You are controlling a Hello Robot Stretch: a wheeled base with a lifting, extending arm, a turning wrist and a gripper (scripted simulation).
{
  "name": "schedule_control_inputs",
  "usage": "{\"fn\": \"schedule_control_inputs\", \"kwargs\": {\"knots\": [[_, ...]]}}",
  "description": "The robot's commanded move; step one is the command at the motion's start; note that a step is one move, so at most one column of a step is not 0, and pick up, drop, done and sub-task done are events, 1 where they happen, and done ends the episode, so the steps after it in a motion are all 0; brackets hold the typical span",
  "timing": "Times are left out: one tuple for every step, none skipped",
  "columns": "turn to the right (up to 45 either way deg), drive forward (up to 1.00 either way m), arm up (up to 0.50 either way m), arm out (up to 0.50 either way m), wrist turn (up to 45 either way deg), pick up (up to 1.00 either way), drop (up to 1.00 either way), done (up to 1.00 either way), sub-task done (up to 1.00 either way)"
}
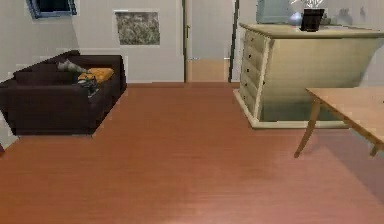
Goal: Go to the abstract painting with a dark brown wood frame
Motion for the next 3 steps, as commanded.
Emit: {"fn": "schedule_control_inputs", "kwargs": {"knots": [[-42.0,0.00,0.00,0.00,0.0,0.00,0.00,0.00,0.00],[0.0,0.50,0.00,0.00,0.0,0.00,0.00,0.00,0.00],[-18.0,0.00,0.00,0.00,0.0,0.00,0.00,0.00,0.00]]}}
